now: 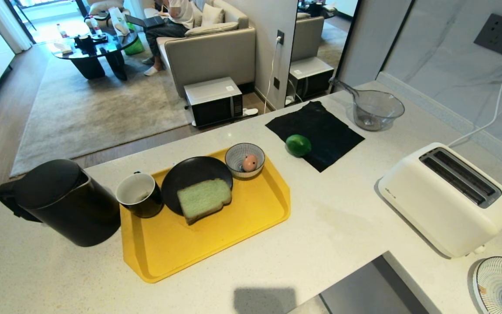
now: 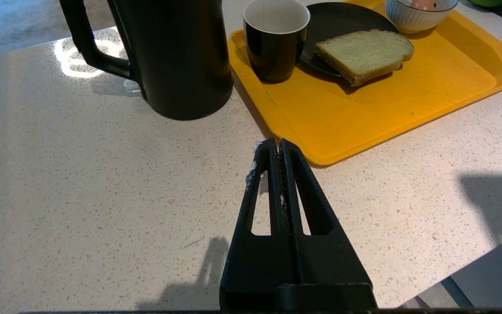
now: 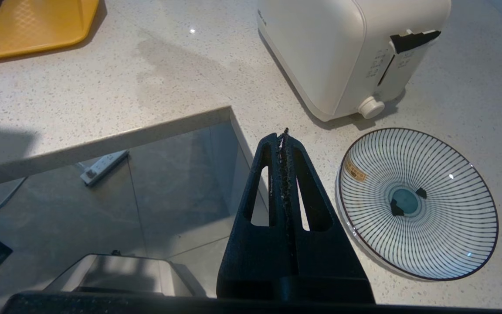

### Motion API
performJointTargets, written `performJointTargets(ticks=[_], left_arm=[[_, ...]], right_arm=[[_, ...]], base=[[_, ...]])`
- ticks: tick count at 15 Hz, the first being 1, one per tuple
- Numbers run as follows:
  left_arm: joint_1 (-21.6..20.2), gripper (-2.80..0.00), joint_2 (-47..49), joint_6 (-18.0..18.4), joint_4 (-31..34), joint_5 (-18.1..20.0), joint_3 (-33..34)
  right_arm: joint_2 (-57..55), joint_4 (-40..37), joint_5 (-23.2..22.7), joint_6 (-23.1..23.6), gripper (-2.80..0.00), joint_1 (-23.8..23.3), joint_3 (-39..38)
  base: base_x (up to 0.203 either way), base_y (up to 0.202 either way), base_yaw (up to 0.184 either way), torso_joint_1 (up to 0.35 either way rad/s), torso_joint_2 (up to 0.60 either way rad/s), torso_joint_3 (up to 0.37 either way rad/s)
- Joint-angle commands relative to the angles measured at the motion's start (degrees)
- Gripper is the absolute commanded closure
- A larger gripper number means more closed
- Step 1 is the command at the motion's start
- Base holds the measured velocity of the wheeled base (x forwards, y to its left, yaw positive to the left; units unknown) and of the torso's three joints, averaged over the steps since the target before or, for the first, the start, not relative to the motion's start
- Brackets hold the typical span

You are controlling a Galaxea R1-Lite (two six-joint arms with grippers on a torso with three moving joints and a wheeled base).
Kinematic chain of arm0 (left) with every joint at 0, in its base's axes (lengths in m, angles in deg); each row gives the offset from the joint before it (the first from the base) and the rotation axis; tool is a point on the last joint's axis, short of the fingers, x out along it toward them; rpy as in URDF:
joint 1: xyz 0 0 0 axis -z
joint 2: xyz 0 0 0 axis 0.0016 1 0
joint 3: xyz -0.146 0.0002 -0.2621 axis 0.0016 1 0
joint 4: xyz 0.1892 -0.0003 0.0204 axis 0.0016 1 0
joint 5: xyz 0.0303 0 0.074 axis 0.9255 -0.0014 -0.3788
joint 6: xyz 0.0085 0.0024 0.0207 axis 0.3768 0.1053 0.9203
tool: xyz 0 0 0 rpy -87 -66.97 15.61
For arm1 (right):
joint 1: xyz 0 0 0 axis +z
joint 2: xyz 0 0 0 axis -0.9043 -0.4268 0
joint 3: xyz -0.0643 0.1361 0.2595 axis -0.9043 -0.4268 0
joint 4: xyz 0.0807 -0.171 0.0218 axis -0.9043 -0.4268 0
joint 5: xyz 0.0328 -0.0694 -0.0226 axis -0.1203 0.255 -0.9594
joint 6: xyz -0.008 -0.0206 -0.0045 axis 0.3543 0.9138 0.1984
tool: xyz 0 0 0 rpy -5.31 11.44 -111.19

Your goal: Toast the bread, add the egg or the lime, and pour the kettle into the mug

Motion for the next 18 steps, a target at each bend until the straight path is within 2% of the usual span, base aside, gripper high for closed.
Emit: performJointTargets(ticks=[1,6,9,18], left_arm=[[-0.05,0.0,0.02,-0.03,-0.08,0.0,0.97],[-0.05,0.0,0.02,-0.03,-0.08,0.0,0.97],[-0.05,0.0,0.02,-0.03,-0.08,0.0,0.97],[-0.05,0.0,0.02,-0.03,-0.08,0.0,0.97]], right_arm=[[0.0,-0.01,0.09,0.12,0.0,0.05,0.03],[0.0,-0.01,0.19,0.04,0.0,0.05,-0.04],[0.0,-0.01,0.28,-1.53,0.0,0.05,0.05],[-0.02,-0.01,0.29,-1.36,0.0,0.0,0.05]], base=[[0.0,0.0,0.0,0.0,0.0,0.0],[0.0,0.0,0.0,0.0,0.0,0.0],[0.0,0.0,0.0,0.0,0.0,0.0],[0.0,0.0,0.0,0.0,0.0,0.0]])
